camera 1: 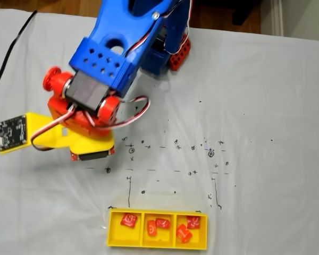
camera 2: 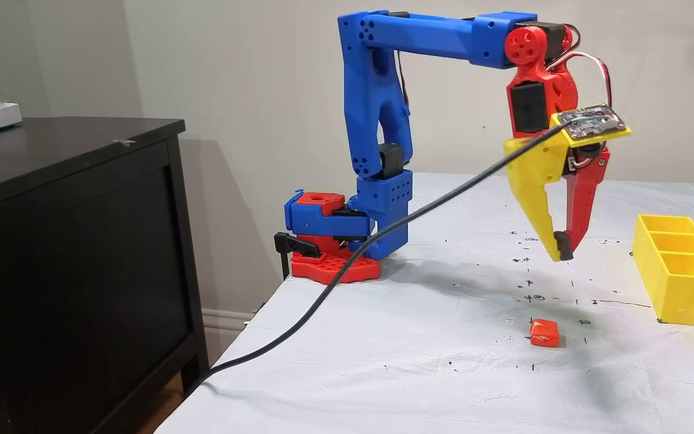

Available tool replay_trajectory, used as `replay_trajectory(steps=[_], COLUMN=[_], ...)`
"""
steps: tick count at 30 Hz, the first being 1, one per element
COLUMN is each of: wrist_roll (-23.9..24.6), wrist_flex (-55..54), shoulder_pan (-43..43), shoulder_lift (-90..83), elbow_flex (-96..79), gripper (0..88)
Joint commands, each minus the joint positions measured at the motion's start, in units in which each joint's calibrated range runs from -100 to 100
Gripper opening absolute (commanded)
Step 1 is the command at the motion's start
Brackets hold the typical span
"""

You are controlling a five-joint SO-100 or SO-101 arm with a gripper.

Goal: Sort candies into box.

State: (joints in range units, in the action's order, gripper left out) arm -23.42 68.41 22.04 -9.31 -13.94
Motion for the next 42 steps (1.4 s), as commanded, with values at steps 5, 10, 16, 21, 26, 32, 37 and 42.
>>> replay_trajectory(steps=[5, 10, 16, 21, 26, 32, 37, 42], wrist_roll=[-2.0, -3.6, -4.7, -5.2, -5.1, -5.3, -5.5, -6.0], wrist_flex=[-0.4, 0.3, 0.7, -0.3, -0.3, 0.3, 0.6, 0.5], shoulder_pan=[3.7, 6.6, 7.8, 7.7, 7.7, 7.8, 7.7, 7.7], shoulder_lift=[6.9, 6.9, 9.1, 9.3, 9.7, 10.7, 11.6, 13.3], elbow_flex=[7.6, 7.5, 7.3, 5.2, 5.2, 5.4, 5.6, 5.8], gripper=[0.6, 0.8, 1.6, 3.6, 21.0, 26.6, 26.8, 26.6])
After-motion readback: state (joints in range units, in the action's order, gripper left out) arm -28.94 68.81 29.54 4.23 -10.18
